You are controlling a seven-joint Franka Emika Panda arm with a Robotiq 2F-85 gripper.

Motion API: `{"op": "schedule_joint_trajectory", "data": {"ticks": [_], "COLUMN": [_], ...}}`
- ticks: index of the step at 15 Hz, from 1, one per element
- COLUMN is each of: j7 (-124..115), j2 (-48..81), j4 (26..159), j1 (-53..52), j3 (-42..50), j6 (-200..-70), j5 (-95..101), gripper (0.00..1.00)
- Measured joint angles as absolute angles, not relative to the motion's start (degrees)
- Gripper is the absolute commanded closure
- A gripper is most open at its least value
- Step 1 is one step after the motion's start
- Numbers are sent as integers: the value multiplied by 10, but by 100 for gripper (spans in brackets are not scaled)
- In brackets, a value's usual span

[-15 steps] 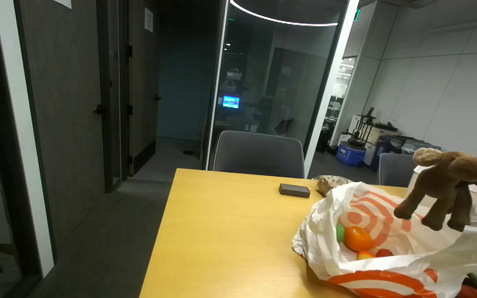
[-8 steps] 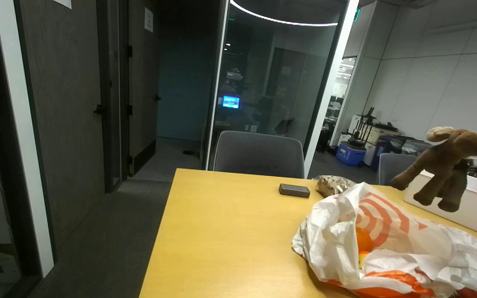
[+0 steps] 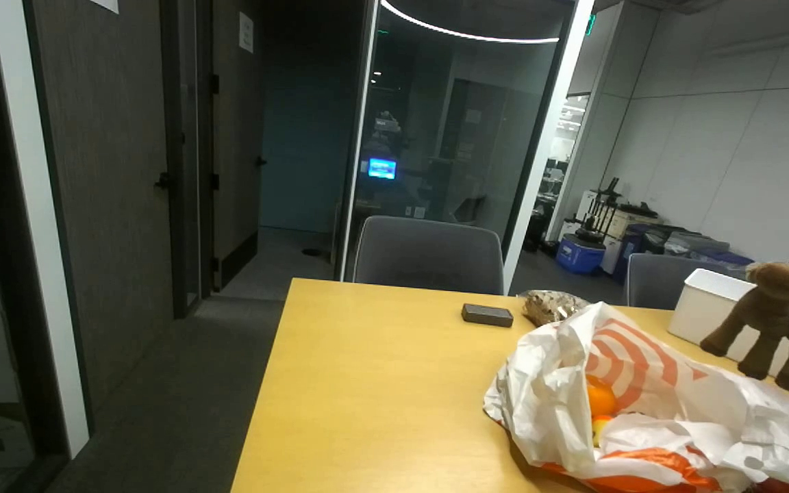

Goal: Put the radish and orange in the black bowl and put the moose on the table.

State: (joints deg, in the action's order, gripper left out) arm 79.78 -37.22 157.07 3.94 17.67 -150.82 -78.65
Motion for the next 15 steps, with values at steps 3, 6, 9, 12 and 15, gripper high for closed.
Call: {"op": "schedule_joint_trajectory", "data": {"ticks": [3,6,9,12,15], "j7": [781,765,762,762,717], "j2": [-371,-367,-347,-304,-243], "j4": [1579,1580,1577,1560,1531], "j1": [53,58,56,54,57], "j3": [172,163,145,117,73], "j6": [-1588,-1675,-1769,-1856,-1936], "j5": [-806,-836,-888,-945,-958], "gripper": [97,97,97,97,97]}}
